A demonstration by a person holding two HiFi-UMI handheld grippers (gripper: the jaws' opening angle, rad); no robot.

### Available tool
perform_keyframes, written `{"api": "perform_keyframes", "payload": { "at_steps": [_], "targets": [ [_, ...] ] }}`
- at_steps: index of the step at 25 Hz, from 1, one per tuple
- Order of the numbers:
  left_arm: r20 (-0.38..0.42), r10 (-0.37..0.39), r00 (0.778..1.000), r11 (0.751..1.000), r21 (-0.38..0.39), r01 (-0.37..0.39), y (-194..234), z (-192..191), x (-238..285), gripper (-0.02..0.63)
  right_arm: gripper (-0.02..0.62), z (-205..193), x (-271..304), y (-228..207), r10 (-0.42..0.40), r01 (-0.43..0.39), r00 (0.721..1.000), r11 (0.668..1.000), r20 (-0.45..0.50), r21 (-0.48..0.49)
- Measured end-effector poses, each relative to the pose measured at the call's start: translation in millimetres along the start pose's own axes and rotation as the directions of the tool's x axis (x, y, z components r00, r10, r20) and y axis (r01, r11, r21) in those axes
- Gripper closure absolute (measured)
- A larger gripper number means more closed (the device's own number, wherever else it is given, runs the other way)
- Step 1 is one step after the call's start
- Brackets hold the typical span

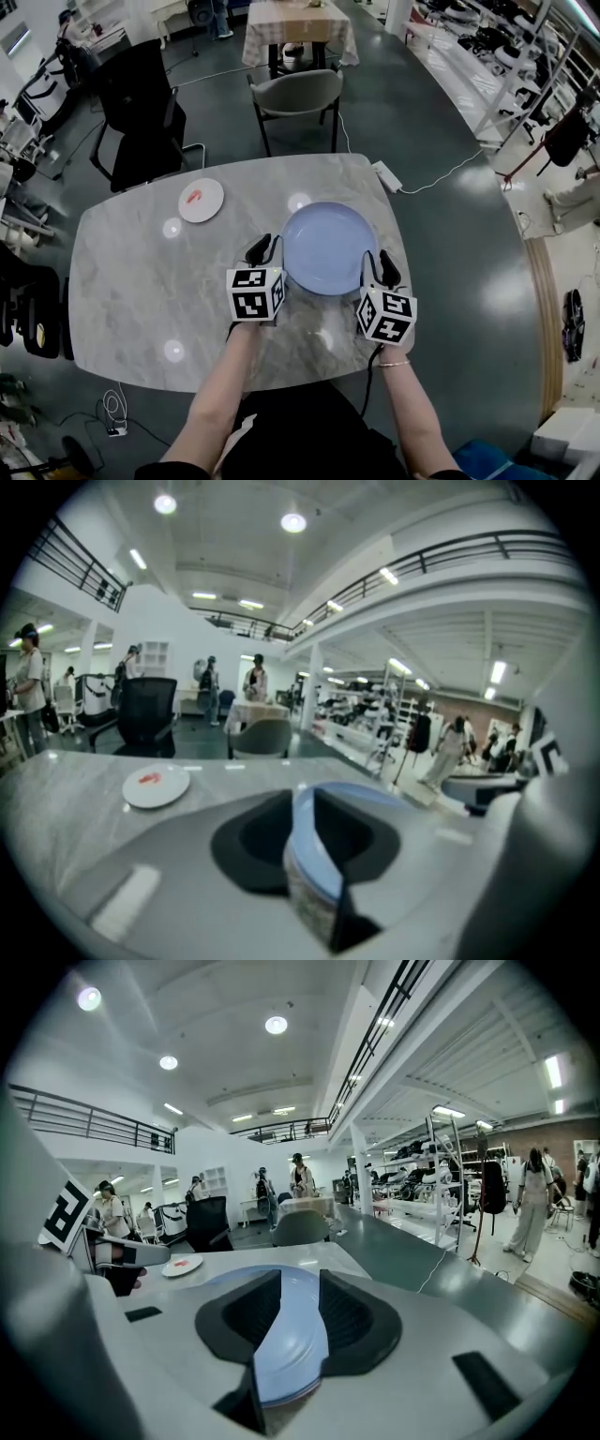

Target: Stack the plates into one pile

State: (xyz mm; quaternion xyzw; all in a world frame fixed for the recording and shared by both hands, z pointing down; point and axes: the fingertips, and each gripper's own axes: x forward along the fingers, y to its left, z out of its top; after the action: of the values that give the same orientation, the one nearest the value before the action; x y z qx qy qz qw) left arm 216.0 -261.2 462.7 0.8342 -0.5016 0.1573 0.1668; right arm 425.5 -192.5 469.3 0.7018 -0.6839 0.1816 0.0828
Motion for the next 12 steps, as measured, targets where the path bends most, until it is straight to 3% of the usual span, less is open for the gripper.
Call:
{"api": "perform_keyframes", "payload": {
  "at_steps": [12],
  "targets": [
    [0.108,-0.054,0.993,0.998,0.045,0.049,-10,23,-54,0.595,0.580,19,-54,24,0.022,-0.022,0.992,1.000,0.121,-0.002]
  ]
}}
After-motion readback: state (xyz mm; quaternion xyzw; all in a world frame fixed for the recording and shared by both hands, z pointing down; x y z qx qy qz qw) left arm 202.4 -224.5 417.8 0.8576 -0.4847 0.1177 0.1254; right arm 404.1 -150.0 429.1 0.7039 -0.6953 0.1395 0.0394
